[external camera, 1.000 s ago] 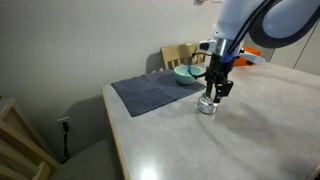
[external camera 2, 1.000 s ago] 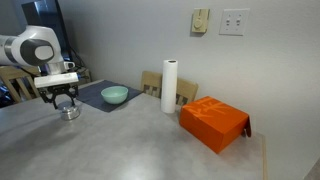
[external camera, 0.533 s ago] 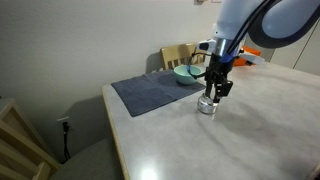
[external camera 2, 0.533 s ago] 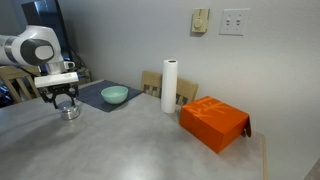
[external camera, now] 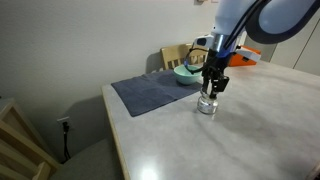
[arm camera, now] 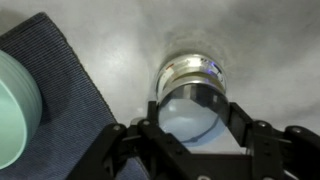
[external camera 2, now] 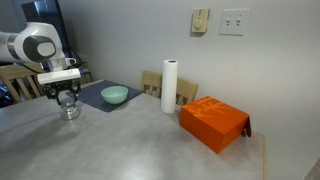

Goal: Place the silver lid on top of the silver tin

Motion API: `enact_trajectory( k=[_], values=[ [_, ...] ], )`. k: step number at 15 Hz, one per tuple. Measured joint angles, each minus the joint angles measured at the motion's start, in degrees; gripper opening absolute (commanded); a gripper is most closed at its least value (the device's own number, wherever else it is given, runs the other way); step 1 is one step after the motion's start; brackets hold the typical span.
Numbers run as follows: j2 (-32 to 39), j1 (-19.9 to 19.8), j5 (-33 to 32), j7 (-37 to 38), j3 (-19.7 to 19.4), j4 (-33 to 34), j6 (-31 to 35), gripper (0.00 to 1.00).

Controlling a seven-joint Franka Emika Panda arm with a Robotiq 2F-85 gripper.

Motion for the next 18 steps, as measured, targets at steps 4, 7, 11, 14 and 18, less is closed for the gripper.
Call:
enact_trajectory(
  k=[4, 7, 11, 14, 18],
  values=[
    [0.5, -0.2, 0.1, 0.0, -0.1, 1.0, -0.8, 0.44],
    [2.1, -0.2, 0.1, -0.1, -0.1, 2.0, -1.7, 0.44],
    [3.1, -0.1, 0.1, -0.3, -0.1, 3.9, -3.5, 0.44],
    [3.6, 0.0, 0.1, -0.3, -0.1, 5.0, -4.6, 0.44],
    [3.7, 0.3, 0.1, -0.3, -0.1, 5.1, -4.7, 0.44]
  ],
)
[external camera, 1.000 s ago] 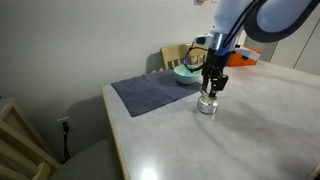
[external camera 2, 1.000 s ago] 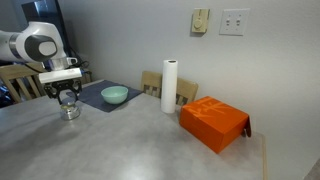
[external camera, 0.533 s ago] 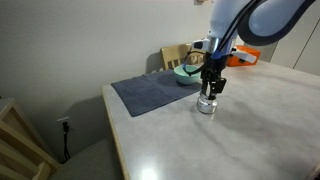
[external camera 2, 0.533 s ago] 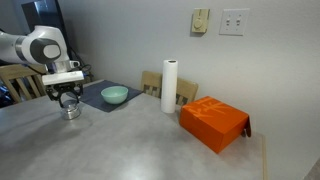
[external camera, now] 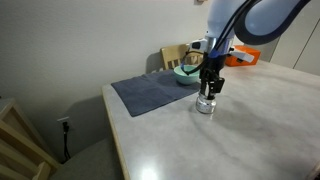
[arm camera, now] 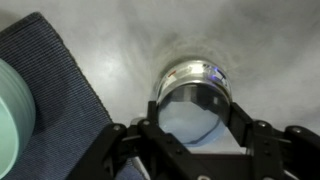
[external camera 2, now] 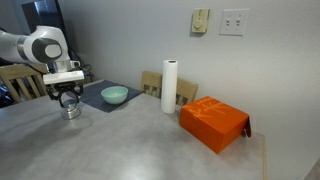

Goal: Place the silver lid on top of the silver tin

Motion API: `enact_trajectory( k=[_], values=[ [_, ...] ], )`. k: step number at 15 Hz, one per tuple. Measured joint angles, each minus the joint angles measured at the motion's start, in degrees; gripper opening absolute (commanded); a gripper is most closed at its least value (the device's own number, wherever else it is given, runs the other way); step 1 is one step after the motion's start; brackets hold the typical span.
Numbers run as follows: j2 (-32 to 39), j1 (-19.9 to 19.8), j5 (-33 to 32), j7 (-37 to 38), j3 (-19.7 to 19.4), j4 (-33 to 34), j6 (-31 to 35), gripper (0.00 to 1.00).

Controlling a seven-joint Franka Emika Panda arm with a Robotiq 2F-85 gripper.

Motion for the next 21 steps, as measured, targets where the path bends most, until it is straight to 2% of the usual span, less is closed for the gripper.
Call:
enact_trajectory(
  k=[11, 21],
  values=[
    [-0.1, 1.9, -0.2, 1.6, 0.0, -0.2, 0.1, 0.44],
    [-1.8, 5.2, -7.2, 11.4, -1.1, -0.4, 0.2, 0.44]
  ],
)
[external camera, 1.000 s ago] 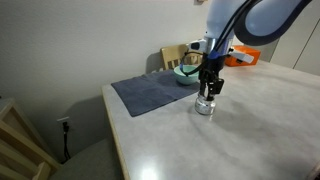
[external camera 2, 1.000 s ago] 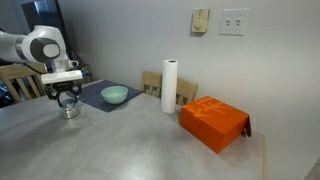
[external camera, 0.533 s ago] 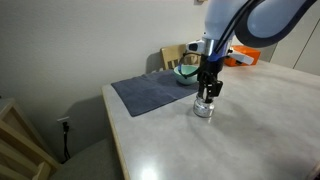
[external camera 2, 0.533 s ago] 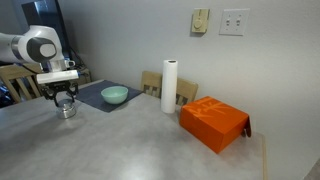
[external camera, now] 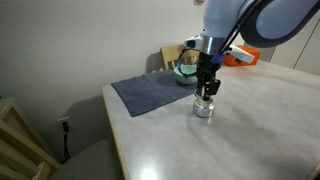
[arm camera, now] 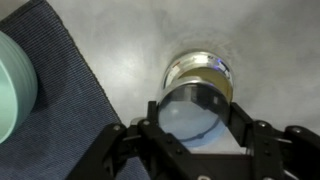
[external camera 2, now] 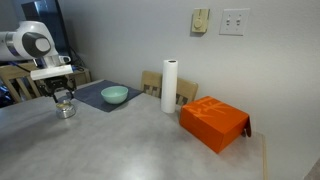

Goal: Place the silver lid on top of the silver tin

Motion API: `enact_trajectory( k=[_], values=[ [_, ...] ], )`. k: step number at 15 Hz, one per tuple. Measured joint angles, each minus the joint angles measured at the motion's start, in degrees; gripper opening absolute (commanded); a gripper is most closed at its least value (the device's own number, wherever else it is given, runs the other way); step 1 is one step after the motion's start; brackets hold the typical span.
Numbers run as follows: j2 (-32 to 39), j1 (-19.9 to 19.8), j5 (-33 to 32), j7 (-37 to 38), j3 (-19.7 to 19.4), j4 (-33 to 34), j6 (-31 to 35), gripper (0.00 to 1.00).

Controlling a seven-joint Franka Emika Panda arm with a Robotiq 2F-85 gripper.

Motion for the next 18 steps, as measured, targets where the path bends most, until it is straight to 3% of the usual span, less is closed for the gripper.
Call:
enact_trajectory(
  k=[18],
  values=[
    [-1.0, -0.3, 1.5, 0.6, 0.2, -2.3, 0.0, 0.44]
  ],
)
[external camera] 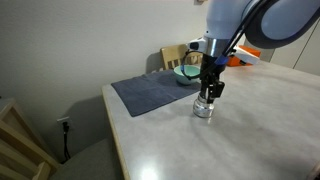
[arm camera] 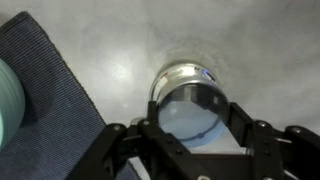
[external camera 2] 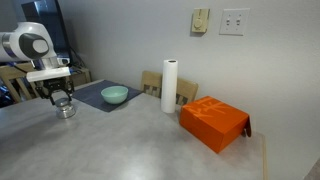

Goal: Place the silver lid on top of the silver tin

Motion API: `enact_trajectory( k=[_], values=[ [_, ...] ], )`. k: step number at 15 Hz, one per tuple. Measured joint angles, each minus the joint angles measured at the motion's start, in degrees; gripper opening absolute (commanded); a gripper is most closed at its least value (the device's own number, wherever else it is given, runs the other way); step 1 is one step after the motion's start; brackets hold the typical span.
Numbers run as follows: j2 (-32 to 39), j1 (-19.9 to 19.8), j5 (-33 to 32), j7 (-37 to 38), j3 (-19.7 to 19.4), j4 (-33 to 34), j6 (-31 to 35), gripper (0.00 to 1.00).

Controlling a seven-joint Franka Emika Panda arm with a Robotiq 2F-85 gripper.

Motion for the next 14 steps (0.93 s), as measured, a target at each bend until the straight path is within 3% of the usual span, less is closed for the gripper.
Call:
enact_trajectory(
  k=[14],
  values=[
    [0.6, -1.6, 2.4, -6.5, 0.3, -0.2, 0.0, 0.44]
  ],
)
